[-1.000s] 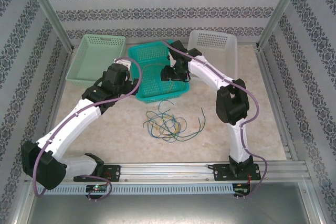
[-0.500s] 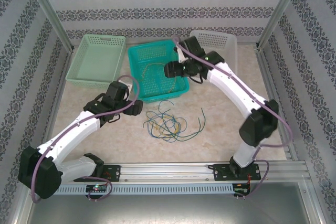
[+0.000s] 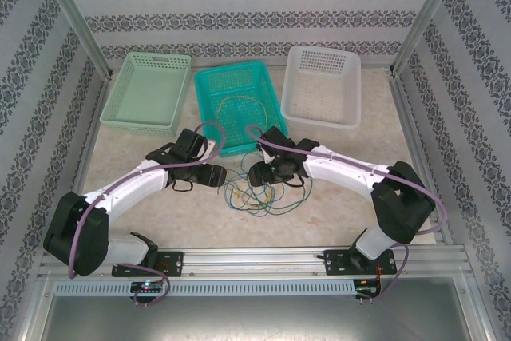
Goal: Untangle the cables
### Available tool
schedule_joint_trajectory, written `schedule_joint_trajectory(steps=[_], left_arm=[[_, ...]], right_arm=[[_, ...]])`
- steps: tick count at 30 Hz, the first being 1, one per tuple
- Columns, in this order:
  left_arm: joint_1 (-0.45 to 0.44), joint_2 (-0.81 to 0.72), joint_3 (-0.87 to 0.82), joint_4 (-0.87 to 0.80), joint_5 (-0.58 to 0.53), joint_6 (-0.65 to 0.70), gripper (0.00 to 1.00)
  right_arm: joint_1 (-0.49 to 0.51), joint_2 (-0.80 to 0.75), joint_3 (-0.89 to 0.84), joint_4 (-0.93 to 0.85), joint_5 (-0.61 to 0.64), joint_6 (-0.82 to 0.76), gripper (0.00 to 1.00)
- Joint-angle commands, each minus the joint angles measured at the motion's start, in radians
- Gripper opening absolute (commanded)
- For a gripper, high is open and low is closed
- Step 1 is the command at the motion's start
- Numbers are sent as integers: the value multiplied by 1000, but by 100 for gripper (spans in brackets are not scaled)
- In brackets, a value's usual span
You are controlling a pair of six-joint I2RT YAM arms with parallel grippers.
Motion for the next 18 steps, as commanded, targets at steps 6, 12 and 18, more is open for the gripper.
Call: schedule_joint_trajectory(steps=[6,12,18], left_arm=[[6,-10,-17,50,-57,16,74],[6,24,-9,55,-59,9,74],[6,100,16,49,-46,9,74]], right_arm=[[13,31,-30,28,93,116,62],[17,-53,-73,20,123,137,63],[60,-77,-108,53,102,142,64]])
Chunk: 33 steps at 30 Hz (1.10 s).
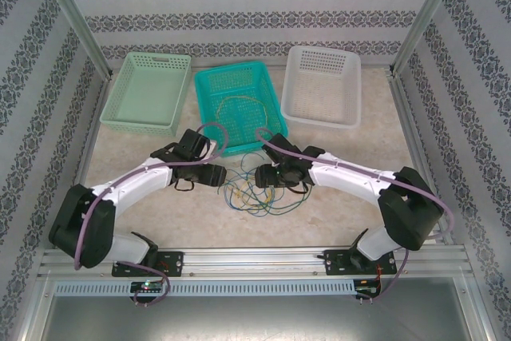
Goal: Untangle the cables
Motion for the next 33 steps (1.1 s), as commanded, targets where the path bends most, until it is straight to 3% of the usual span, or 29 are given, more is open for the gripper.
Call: schedule_joint_trajectory(steps=[1,8,14,23,27,33], left_arm=[[6,37,23,16,-4,10,74],[1,79,40,56,7,24,75],[-40,119,49,103,-49,17,77],[-108,155,38,192,-90,-45,78],[-136,154,36,204,-108,-44,78],[-156,114,15,208,-130,-24,78]], right_arm=[[48,-5,-17,8,21,5,64],[73,13,-79,5,61,13,65],[73,5,-151,20,82,52,65],[41,55,-216,-88,142,96,54],[23,21,-224,-154,203,51,54],[-94,-54,-236,-186,205,-88,54]])
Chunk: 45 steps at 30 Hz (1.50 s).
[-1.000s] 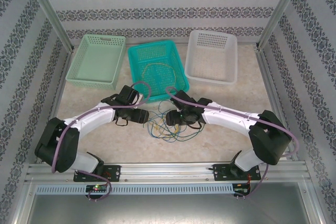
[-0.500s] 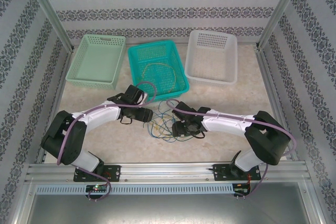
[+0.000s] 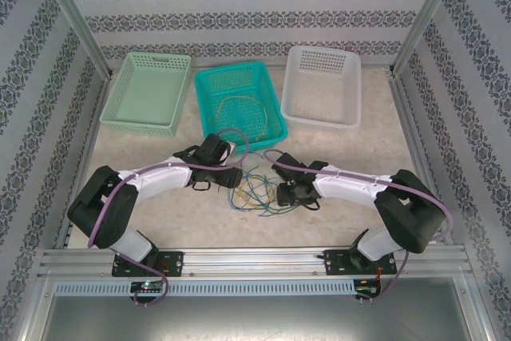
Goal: Untangle the cables
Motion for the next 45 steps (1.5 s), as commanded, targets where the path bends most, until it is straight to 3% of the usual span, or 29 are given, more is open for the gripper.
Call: schedule_joint_trajectory(steps=[1,7,11,20,31,39,45], left_arm=[[-10,-48,-17,22,-40,4,78],[-11,-91,-13,-16,-47,17,75],[-11,-78,-6,-26,-47,18,70],[-11,-97,22,-119,-172,140,71],[-19,1,32,29,-58,50,76],[-69,66,39,97,-78,-25,78],[-93,101,44,166,-87,8,81]], right_arm=[[-75,-37,-23,-134,81,-110,54],[-160,-94,14,-180,116,-177,54],[-159,-97,42,-156,70,-191,55],[-137,-181,20,-74,8,-196,56],[-129,-184,-22,-16,-25,-137,60],[-119,-139,-58,24,-32,-80,60],[-109,-107,-69,69,-39,-76,60]])
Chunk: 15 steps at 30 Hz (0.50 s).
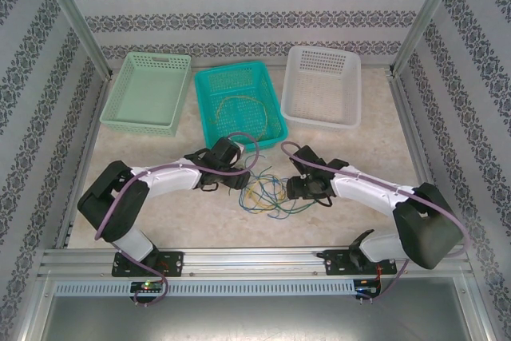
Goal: Untangle the cables
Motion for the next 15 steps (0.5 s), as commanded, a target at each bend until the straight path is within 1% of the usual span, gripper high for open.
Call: schedule_joint_trajectory(steps=[1,7,9,10,13,14,15], left_arm=[[-21,29,30,73,-9,3,81],[-35,83,42,131,37,-18,78],[-37,92,37,163,55,-35,74],[-39,99,40,171,57,-40,69],[-40,124,47,184,57,-61,35],[-41,130,49,184,55,-67,24],[-40,134,49,180,53,-74,17]], right_arm=[[10,20,-10,37,-7,19,61],[14,43,-2,52,-4,19,61],[15,44,-7,56,-1,23,61],[17,44,-11,59,0,26,61],[21,44,-24,68,4,34,61],[24,43,-25,68,5,36,62],[27,43,-27,66,7,36,62]])
